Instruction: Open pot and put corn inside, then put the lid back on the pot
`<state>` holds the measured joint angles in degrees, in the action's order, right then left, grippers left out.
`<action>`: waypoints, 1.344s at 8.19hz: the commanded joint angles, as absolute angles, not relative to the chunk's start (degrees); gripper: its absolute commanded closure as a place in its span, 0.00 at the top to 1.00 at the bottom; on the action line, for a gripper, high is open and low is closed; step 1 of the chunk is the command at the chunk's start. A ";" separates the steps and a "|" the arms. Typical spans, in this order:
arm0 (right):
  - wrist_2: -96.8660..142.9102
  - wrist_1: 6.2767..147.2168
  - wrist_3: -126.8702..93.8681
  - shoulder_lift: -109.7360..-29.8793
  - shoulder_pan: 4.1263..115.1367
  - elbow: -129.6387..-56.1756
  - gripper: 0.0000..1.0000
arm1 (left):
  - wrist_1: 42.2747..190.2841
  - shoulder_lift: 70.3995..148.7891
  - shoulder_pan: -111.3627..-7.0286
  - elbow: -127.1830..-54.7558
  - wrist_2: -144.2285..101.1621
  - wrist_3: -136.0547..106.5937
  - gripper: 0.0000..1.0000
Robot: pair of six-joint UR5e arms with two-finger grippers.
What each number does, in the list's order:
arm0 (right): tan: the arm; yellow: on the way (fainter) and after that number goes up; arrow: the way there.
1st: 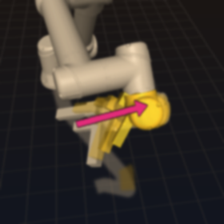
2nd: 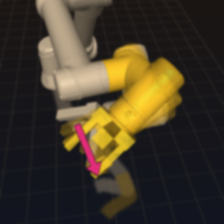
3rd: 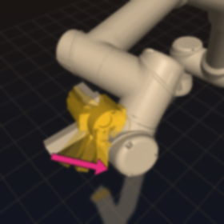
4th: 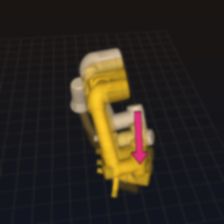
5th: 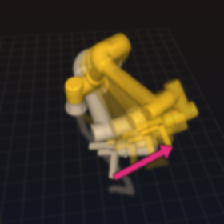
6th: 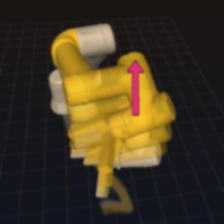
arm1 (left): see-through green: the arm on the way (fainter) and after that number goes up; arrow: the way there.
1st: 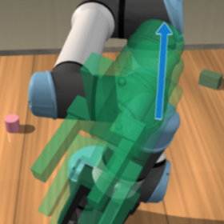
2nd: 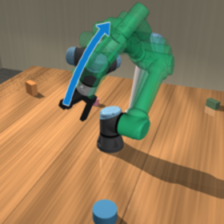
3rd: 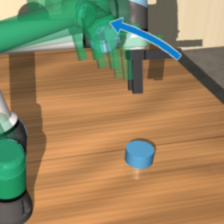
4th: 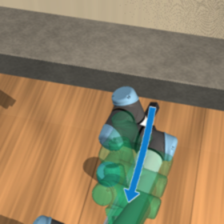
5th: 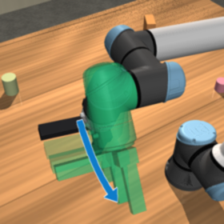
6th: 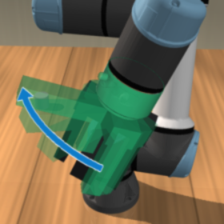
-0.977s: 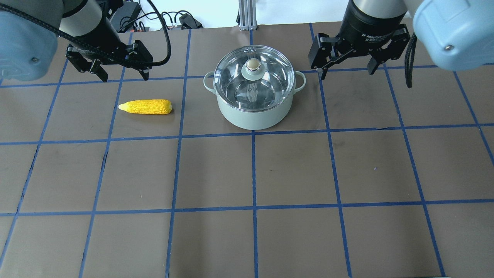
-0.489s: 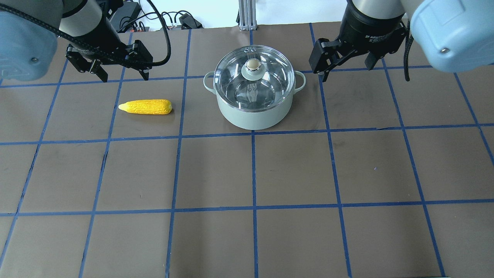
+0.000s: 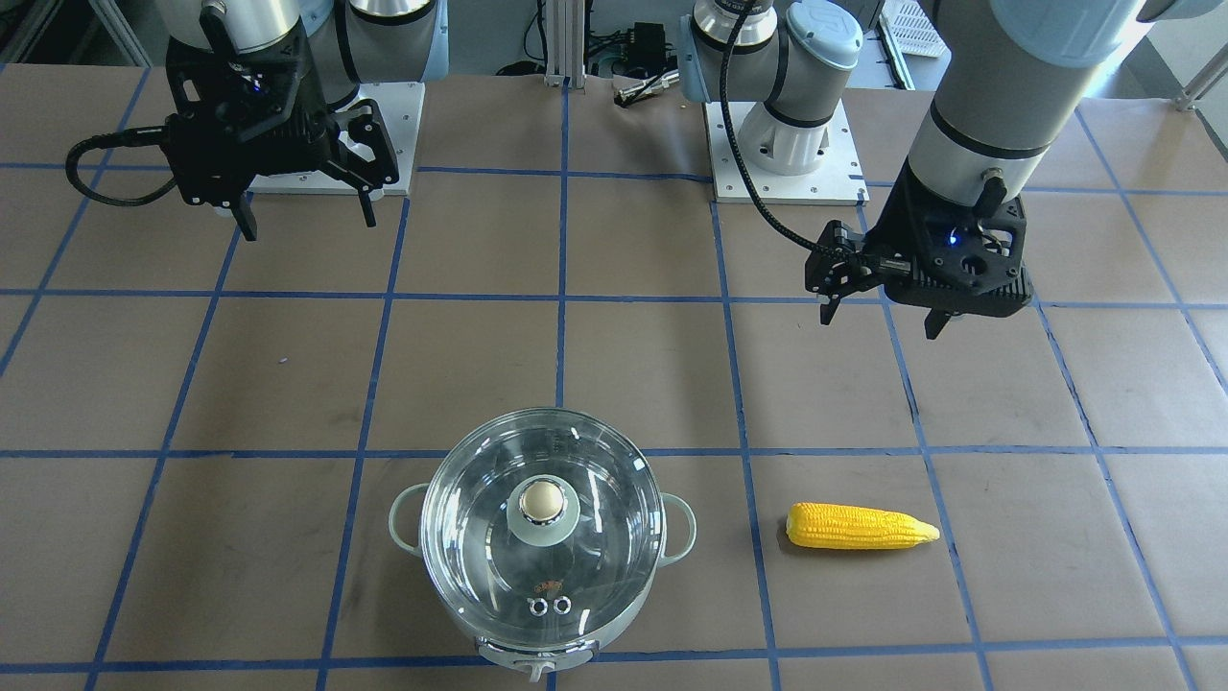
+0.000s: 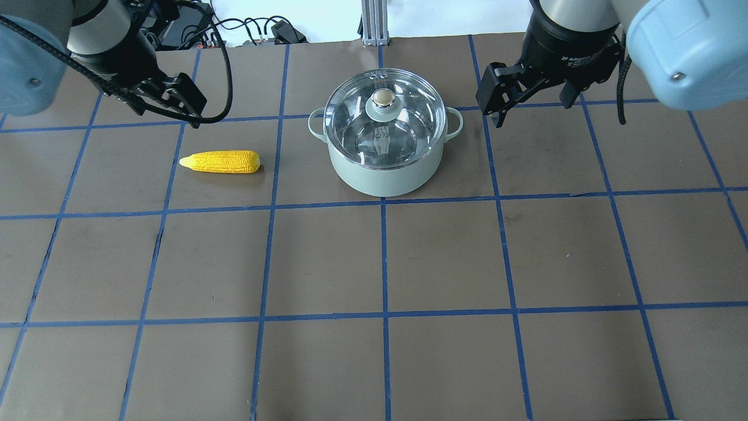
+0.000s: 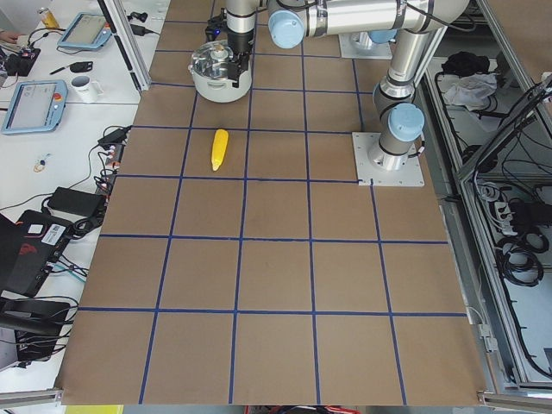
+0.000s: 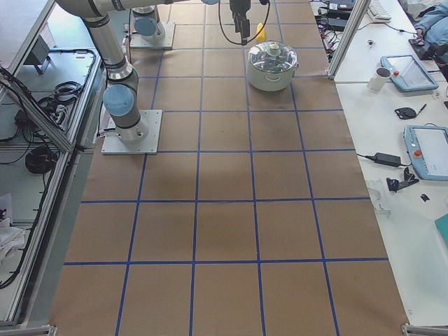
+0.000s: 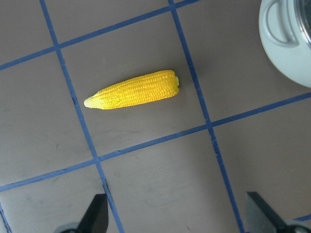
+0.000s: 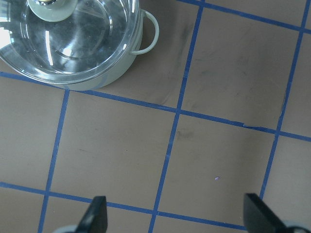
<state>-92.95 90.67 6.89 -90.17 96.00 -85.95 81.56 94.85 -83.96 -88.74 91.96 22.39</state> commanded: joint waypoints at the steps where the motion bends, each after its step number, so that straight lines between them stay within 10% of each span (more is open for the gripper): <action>1: -91.07 90.52 7.64 -89.31 95.98 -87.26 1.00 | 79.21 97.28 -77.09 -88.68 91.67 45.26 1.00; 7: -97.61 108.78 -10.51 -60.69 110.26 -69.02 1.00 | 68.12 107.73 -76.90 -89.56 85.53 79.58 1.00; 11: -95.18 113.64 -11.61 -57.75 110.04 -69.69 0.96 | 68.03 114.24 -76.90 -89.65 85.61 98.75 1.00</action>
